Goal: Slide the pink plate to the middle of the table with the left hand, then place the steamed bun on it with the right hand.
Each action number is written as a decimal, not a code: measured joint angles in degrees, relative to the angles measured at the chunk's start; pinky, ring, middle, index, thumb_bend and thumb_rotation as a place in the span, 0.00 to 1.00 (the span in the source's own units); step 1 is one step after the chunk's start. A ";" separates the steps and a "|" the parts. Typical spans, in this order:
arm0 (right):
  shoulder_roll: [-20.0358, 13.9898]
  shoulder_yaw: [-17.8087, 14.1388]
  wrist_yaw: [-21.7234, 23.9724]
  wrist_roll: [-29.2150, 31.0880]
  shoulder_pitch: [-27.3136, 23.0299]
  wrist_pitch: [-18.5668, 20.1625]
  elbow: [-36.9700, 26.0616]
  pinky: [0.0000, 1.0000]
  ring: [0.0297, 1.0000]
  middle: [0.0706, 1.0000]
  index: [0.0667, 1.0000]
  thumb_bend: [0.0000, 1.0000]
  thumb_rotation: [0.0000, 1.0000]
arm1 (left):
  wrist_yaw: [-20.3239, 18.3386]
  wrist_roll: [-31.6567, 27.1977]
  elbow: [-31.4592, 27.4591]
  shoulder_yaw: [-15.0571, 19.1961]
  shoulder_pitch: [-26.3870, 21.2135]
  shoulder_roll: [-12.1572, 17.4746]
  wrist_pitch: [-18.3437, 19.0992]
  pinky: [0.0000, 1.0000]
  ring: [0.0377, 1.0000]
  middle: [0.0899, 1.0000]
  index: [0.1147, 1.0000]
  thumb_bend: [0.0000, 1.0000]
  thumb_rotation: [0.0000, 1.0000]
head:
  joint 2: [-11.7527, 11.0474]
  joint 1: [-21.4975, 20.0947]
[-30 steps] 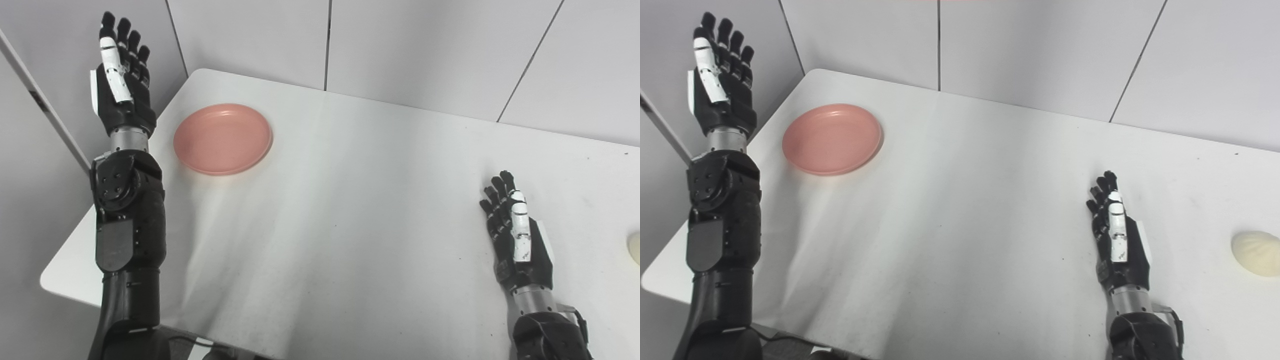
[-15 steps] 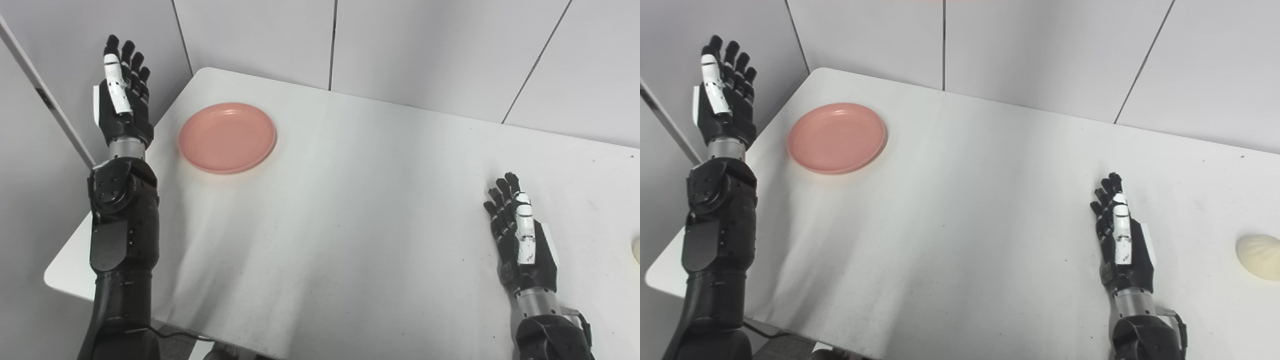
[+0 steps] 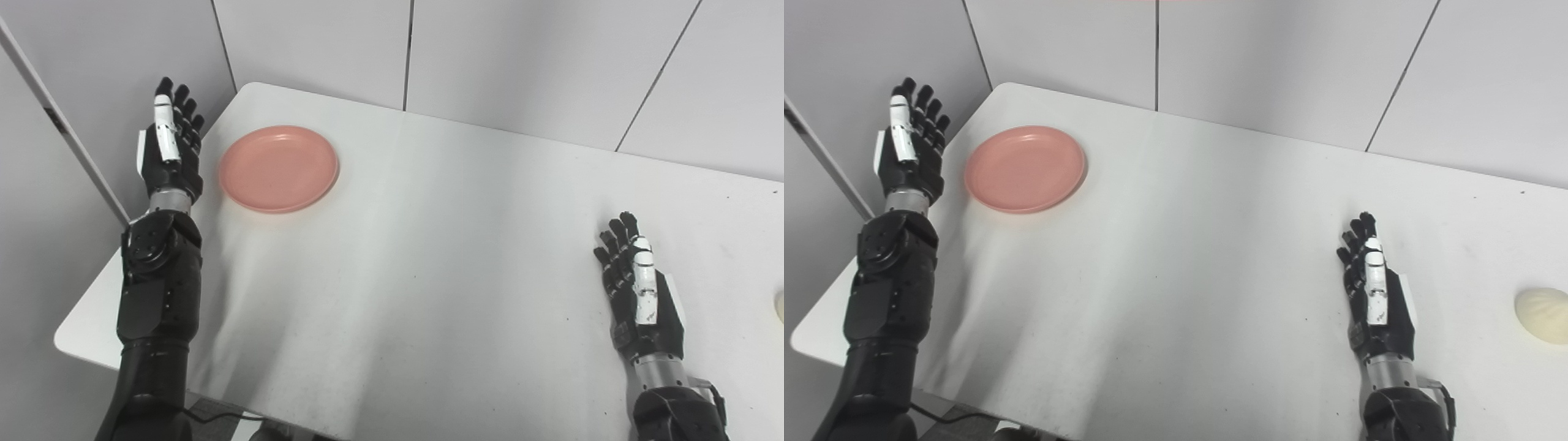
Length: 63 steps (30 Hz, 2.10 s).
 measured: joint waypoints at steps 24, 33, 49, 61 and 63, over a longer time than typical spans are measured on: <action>-0.04 0.00 -0.12 -0.12 0.34 0.50 -0.90 1.00 1.00 1.00 1.00 0.13 1.00 | 0.21 3.88 7.17 -2.04 0.62 -0.21 -0.70 1.00 1.00 0.98 1.00 0.41 1.00 | 0.44 -0.26; -0.07 -0.05 -0.11 -0.07 0.32 0.52 -0.79 1.00 1.00 1.00 1.00 0.15 1.00 | -0.70 3.64 9.22 -1.40 0.62 -0.13 -3.31 1.00 1.00 0.99 1.00 0.41 1.00 | 0.70 -0.44; -0.10 -0.21 -0.10 -0.06 0.34 0.52 -0.61 1.00 1.00 1.00 1.00 0.14 1.00 | -2.09 3.15 10.83 -3.09 0.22 -0.25 -4.53 0.99 0.97 0.95 0.96 0.40 1.00 | 0.53 -0.88; -0.14 -0.25 -0.22 -0.60 0.67 0.52 -0.67 1.00 1.00 1.00 1.00 0.16 1.00 | -2.10 4.61 12.92 -7.62 -1.96 -1.70 -4.80 1.00 0.97 0.95 0.97 0.42 1.00 | 0.53 -2.81; -0.02 -0.24 -0.47 -0.67 0.74 0.52 -0.75 1.00 1.00 1.00 1.00 0.15 1.00 | -2.17 4.97 13.27 -8.87 -2.33 -1.87 -4.82 1.00 0.97 0.95 0.97 0.41 1.00 | 0.53 -2.90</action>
